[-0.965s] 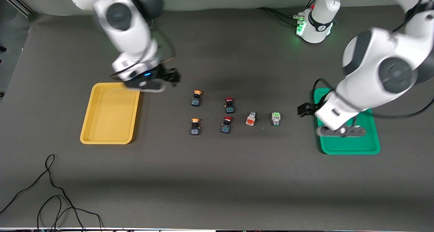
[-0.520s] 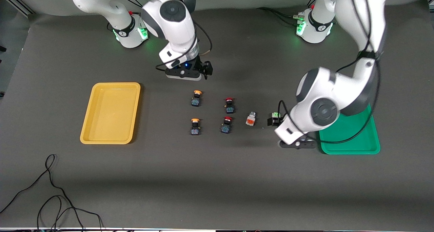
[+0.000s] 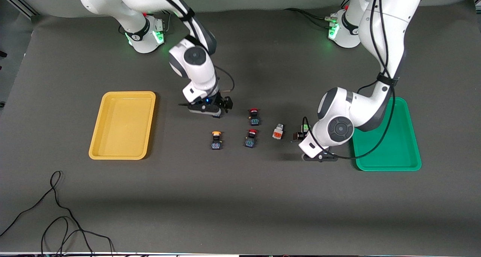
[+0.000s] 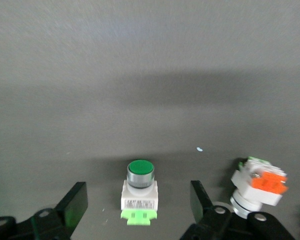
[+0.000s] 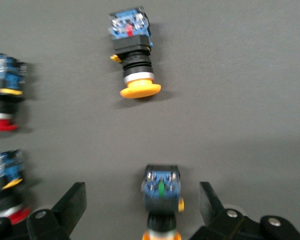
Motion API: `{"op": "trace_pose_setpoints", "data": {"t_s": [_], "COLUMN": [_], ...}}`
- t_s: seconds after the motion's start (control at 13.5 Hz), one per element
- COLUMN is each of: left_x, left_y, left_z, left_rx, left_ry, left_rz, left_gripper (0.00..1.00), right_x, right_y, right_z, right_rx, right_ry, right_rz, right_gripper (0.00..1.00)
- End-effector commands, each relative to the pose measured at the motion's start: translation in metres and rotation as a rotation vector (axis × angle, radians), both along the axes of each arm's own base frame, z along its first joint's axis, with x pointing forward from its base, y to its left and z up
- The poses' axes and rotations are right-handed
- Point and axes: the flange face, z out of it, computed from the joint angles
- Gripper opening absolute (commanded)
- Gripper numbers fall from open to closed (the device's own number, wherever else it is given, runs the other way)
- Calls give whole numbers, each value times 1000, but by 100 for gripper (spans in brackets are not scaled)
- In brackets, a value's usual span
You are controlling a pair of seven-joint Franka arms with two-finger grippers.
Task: Place green and yellow buttons in trays
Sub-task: 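Close both grippers on the green and yellow-capped buttons and lift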
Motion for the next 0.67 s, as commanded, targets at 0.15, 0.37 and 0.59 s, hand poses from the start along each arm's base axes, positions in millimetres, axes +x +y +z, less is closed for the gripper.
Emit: {"op": "trace_pose_setpoints", "data": {"t_s": [0.15, 0.37, 0.59], "left_x": [-46, -60, -57], "left_y": [-8, -6, 1], "left_z": [-9, -29, -28], "left_rx": [15, -2, 6], "left_ry": [-29, -77, -87], "left_rz": [-50, -58, -121], "left_gripper": [92, 89, 35], "right_x": [3, 2, 2], "right_y": [4, 4, 4], "right_z": [-23, -23, -14], "right_rx": [-3, -10, -36], "right_ry": [-22, -18, 3], "right_rz": [13, 23, 29], "right_gripper": [69, 39, 37]}}
